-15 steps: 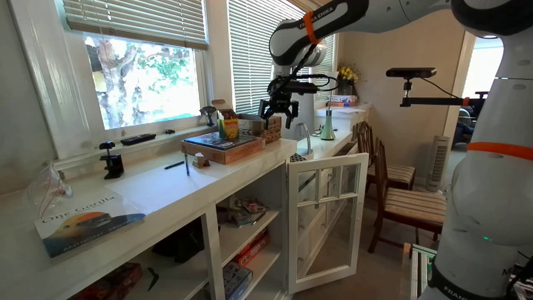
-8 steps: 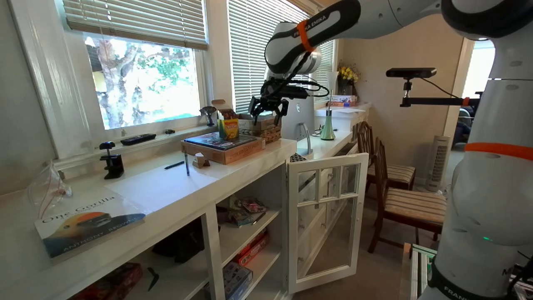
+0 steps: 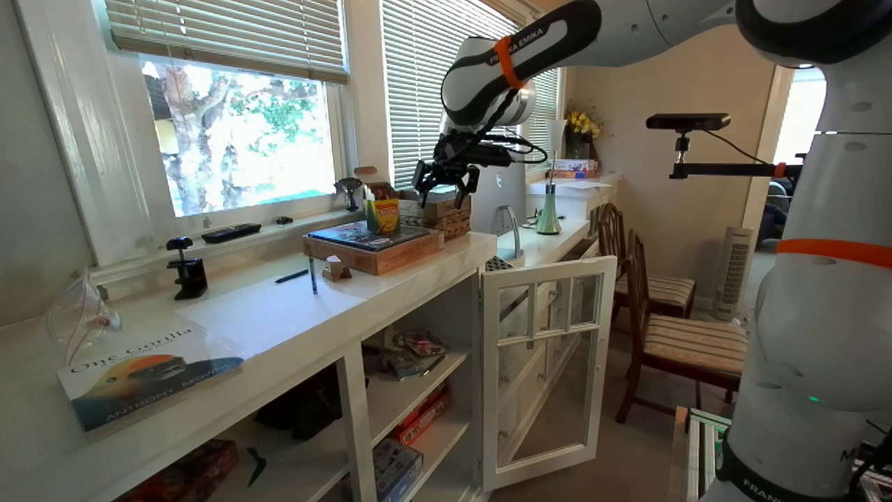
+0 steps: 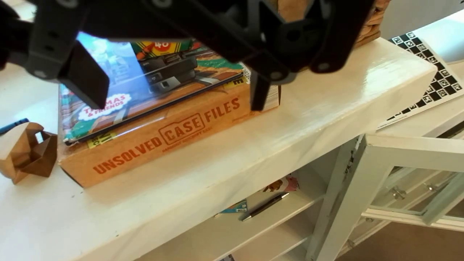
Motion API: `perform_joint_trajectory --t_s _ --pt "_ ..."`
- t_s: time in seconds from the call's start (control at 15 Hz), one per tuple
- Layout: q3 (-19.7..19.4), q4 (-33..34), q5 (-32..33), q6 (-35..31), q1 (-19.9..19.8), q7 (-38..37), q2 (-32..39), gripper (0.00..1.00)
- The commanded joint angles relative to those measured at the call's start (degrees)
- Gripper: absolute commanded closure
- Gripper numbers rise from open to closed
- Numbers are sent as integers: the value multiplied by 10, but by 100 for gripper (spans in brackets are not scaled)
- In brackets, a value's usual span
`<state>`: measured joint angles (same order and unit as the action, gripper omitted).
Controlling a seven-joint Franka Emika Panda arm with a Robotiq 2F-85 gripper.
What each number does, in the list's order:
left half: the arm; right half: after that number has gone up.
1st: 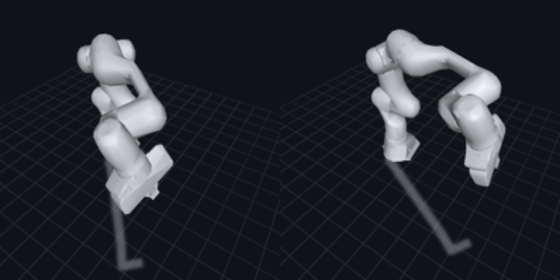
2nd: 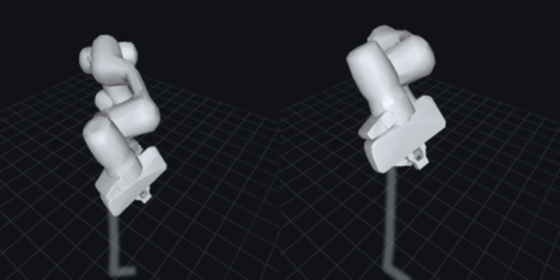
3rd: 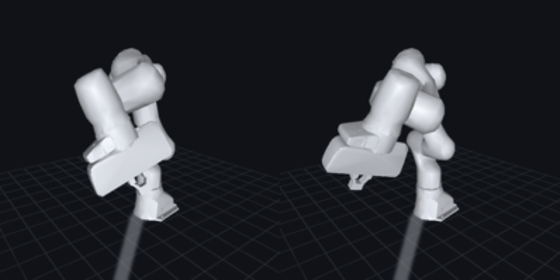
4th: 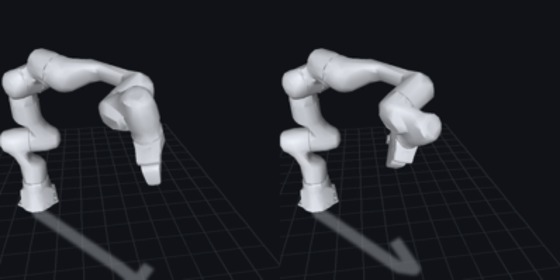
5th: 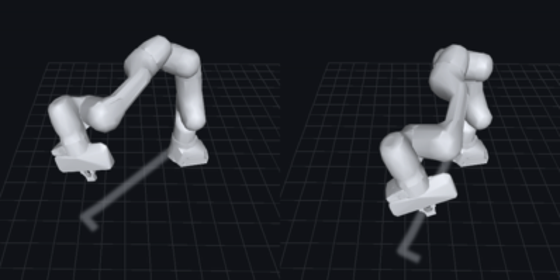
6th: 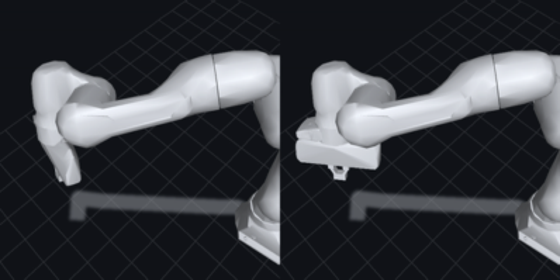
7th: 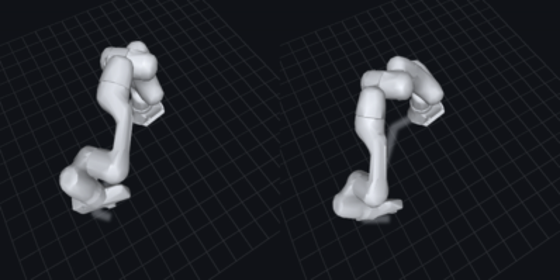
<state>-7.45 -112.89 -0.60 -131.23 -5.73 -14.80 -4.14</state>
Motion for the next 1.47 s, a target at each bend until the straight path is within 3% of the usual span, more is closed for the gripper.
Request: perform_joint_trajectory --t_s 0.0,0.47,0.93,1.07,1.4 --pt "4 2 -1 2 -5 1 1 0" --pt "-2 -4 42 -40 -14 19 15 0" --pt "-7 -14 33 -149 -20 57 43 0" --pt "-8 -3 44 -123 -21 32 52 0" --pt "-8 -9 33 -130 -20 48 48 0"
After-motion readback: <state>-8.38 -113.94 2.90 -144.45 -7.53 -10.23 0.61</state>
